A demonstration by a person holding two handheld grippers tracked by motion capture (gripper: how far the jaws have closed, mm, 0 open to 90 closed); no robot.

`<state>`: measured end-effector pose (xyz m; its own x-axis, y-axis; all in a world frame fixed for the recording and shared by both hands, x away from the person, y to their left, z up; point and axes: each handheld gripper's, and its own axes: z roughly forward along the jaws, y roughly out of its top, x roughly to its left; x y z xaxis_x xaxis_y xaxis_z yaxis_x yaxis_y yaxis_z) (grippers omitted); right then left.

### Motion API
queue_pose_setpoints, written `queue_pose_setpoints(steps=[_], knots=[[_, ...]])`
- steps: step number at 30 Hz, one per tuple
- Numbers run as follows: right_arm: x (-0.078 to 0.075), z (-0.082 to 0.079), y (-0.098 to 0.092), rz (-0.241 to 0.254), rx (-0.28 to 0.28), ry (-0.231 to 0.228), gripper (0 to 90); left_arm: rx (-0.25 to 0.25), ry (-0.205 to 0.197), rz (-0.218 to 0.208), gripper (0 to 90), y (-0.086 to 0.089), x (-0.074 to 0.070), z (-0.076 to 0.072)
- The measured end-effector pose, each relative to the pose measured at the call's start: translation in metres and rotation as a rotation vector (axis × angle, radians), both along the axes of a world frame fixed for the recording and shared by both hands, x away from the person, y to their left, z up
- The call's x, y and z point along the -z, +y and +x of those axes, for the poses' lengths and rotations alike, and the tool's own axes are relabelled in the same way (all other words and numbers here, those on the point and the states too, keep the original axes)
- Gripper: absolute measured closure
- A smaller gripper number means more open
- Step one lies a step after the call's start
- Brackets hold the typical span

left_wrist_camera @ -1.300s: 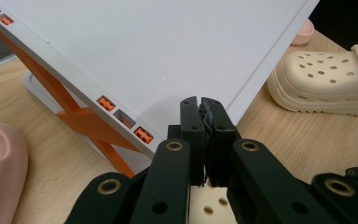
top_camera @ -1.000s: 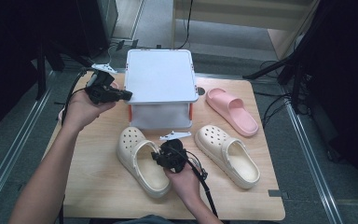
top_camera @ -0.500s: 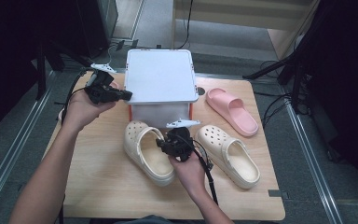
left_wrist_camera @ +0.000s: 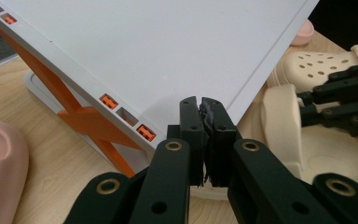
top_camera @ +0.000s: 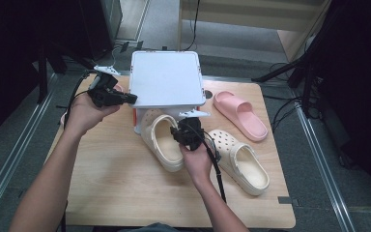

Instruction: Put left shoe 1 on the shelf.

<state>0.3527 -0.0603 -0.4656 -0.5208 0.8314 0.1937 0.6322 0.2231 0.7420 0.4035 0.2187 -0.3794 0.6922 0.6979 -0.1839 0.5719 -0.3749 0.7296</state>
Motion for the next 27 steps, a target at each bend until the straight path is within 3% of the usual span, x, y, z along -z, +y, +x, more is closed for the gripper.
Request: queue_pose_setpoints(steps=[6,9,12,16,19,23,27], knots=[[0.009,0.015,0.002,0.017,0.07,-0.002,79.8,-0.002,-0.004,0.005,87.3,-0.001,0.0,0.0],[0.014,0.019,0.013,0.011,0.085,-0.006,79.2,-0.002,-0.003,0.001,87.3,0.0,0.0,0.0],[0.018,0.021,0.021,-0.003,0.068,0.004,78.6,-0.002,-0.005,0.003,86.9,-0.001,0.0,0.0],[0.021,0.022,0.023,0.027,0.064,0.031,77.1,0.001,-0.007,0.005,86.4,0.0,0.0,0.0],[0.021,0.021,0.021,0.046,0.024,0.051,68.5,-0.001,-0.006,0.002,86.2,0.0,0.0,0.0],[0.018,0.016,0.018,0.042,-0.009,0.051,59.7,0.0,-0.007,0.004,86.0,-0.001,0.0,0.0],[0.013,0.006,0.012,0.027,-0.03,0.031,57.6,0.0,-0.008,0.003,85.6,-0.001,0.0,0.0]])
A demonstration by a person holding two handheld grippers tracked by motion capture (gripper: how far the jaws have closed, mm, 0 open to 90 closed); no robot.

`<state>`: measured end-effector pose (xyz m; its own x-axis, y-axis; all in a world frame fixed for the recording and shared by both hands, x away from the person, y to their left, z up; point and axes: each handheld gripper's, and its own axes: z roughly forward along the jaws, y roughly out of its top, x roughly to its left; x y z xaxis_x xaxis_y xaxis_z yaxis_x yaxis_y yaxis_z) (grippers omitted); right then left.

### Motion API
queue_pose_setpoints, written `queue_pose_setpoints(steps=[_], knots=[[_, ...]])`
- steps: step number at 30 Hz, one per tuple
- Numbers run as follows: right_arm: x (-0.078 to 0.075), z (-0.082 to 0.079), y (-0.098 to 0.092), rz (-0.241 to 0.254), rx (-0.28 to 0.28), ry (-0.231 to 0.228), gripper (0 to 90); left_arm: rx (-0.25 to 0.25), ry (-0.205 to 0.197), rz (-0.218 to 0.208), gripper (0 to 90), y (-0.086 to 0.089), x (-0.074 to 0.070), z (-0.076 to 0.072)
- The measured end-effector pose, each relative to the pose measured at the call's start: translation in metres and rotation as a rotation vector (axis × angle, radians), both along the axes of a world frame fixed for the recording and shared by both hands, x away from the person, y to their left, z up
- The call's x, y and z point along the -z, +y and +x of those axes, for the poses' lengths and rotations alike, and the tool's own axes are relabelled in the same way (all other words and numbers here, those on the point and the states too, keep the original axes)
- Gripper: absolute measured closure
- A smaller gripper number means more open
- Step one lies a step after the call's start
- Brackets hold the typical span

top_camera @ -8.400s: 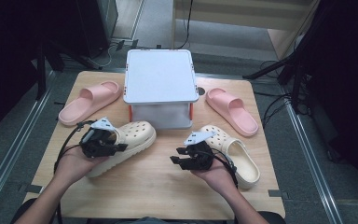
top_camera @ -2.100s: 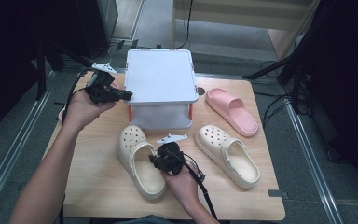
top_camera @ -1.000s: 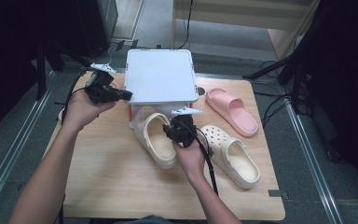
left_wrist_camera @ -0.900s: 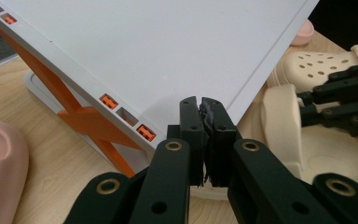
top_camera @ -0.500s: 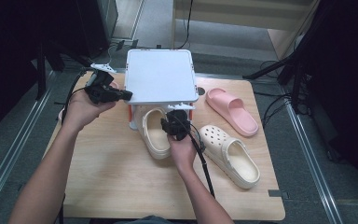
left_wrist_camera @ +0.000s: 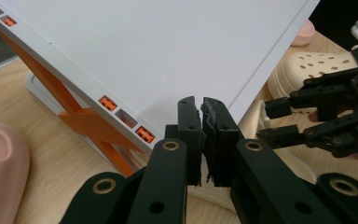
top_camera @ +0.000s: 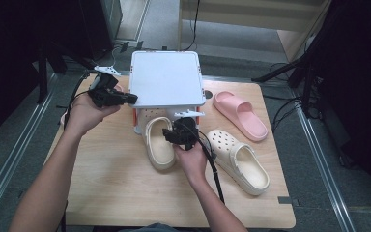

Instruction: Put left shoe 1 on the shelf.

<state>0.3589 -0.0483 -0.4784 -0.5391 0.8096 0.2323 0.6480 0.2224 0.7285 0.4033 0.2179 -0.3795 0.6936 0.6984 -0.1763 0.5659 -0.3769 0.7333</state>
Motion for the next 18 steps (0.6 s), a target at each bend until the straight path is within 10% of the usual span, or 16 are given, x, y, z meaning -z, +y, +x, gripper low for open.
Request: queue_pose_setpoints(steps=[18], knots=[[-0.007,-0.066,-0.02,-0.029,-0.164,-0.01,78.2,-0.002,-0.001,0.003,84.5,-0.001,0.0,0.0]])
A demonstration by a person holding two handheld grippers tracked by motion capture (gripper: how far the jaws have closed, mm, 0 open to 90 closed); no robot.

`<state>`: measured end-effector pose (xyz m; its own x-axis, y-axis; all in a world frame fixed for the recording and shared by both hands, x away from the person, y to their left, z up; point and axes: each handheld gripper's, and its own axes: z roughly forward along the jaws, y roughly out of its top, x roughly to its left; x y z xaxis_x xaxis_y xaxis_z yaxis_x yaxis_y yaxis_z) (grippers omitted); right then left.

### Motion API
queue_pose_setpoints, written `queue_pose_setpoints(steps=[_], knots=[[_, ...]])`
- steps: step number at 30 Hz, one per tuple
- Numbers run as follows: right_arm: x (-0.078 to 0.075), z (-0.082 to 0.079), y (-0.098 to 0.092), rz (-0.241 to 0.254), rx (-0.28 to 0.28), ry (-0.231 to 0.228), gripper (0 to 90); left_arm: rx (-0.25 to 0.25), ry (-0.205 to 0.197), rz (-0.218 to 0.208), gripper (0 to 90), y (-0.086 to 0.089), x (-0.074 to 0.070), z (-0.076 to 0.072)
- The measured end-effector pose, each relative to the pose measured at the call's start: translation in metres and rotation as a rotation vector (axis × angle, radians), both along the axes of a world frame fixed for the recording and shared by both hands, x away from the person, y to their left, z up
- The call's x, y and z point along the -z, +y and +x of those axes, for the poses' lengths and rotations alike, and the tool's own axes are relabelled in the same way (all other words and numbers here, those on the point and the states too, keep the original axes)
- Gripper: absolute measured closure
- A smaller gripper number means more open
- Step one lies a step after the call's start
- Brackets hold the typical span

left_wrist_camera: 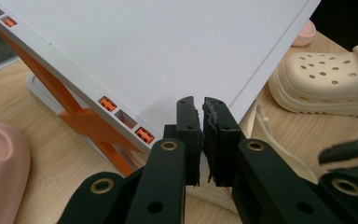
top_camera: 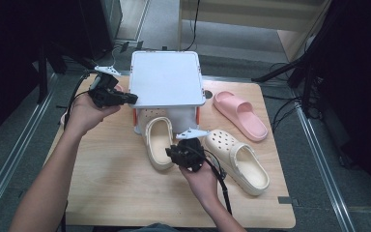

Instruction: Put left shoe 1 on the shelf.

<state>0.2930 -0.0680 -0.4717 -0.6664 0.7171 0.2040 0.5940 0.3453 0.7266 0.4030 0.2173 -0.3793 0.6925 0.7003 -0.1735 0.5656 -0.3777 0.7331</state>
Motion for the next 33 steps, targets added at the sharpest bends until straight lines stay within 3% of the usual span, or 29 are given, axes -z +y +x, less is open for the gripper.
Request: queue_pose_setpoints(steps=[1,3,6,9,16,22,30,33], knots=[[0.0,0.0,0.0,0.0,0.0,0.0,78.2,0.0,0.0,0.0,84.5,0.0,0.0,0.0],[0.009,-0.018,-0.006,0.045,-0.025,0.025,86.2,-0.003,-0.001,0.001,84.4,-0.001,0.0,0.0],[0.019,-0.03,-0.007,0.012,-0.041,0.055,89.0,-0.004,-0.005,0.005,84.2,-0.001,0.0,-0.001],[0.025,-0.036,-0.006,-0.02,-0.048,0.053,89.5,-0.005,-0.002,0.004,84.2,-0.001,0.0,-0.001],[0.037,-0.029,0.0,-0.046,-0.056,0.073,90.0,-0.006,-0.002,0.006,84.6,-0.001,0.0,0.0],[0.043,-0.023,0.005,-0.052,-0.071,0.061,90.0,-0.004,0.001,0.002,83.9,-0.001,0.0,0.0],[0.037,-0.017,0.012,-0.05,-0.063,0.026,90.0,0.0,0.011,-0.009,83.9,0.0,0.0,0.001],[0.028,-0.01,0.016,-0.05,-0.072,-0.008,89.6,-0.004,0.01,-0.007,83.9,0.0,0.0,0.001]])
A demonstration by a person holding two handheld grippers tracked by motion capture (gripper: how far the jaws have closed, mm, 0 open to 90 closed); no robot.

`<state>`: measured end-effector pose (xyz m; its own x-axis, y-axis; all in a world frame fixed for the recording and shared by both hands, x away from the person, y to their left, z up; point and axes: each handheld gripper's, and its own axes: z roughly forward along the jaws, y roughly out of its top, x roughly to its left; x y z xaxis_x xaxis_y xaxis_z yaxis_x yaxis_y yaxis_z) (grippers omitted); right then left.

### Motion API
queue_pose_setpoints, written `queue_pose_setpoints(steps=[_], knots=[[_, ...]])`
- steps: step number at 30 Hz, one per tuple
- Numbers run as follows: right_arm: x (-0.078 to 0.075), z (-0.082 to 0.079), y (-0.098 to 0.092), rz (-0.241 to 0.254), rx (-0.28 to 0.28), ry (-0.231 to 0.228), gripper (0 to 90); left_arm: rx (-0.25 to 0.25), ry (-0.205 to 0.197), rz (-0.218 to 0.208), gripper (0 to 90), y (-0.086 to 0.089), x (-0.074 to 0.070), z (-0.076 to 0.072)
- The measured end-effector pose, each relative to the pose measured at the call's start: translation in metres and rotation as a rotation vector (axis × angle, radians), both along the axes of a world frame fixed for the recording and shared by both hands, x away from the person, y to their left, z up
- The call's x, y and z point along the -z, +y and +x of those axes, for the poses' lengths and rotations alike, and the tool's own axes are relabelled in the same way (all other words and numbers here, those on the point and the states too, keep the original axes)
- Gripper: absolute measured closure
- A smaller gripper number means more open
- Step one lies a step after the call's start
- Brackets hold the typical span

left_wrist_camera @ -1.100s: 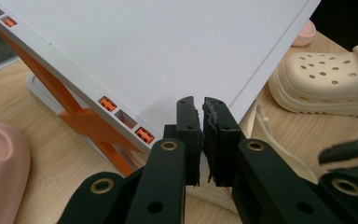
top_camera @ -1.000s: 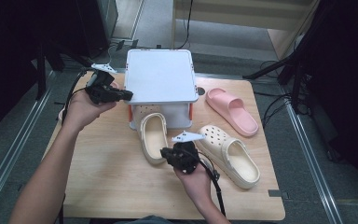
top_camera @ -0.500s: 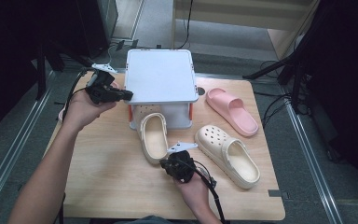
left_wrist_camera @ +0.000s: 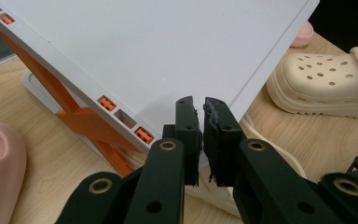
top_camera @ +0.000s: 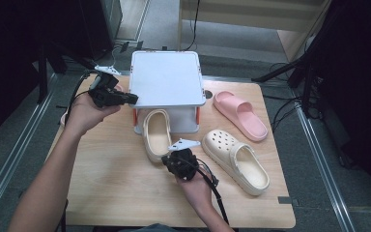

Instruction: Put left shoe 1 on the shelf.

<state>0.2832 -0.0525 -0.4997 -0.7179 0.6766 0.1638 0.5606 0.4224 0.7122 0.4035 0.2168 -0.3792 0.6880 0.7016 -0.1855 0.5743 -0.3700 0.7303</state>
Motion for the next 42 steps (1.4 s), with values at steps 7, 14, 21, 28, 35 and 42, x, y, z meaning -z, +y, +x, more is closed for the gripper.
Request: queue_pose_setpoints(steps=[7,14,21,28,35,42], knots=[[0.002,0.016,0.009,0.022,0.004,0.021,89.5,-0.003,-0.001,0.001,83.9,0.0,0.0,0.0],[0.001,0.036,0.023,-0.003,0.009,-0.005,89.4,0.001,0.002,-0.004,83.8,0.001,0.0,0.0],[-0.001,0.053,0.04,-0.033,-0.013,-0.048,89.8,0.002,0.003,-0.007,83.5,0.001,0.0,0.001],[0.001,0.067,0.047,-0.019,0.006,-0.045,89.2,0.004,0.004,-0.011,83.4,0.002,0.001,0.001],[0.004,0.08,0.054,-0.005,0.036,-0.063,89.1,0.008,0.003,-0.012,82.0,0.002,0.001,0.001],[0.008,0.09,0.064,0.013,0.067,-0.055,89.0,0.01,0.003,-0.012,80.6,0.003,0.0,0.001]])
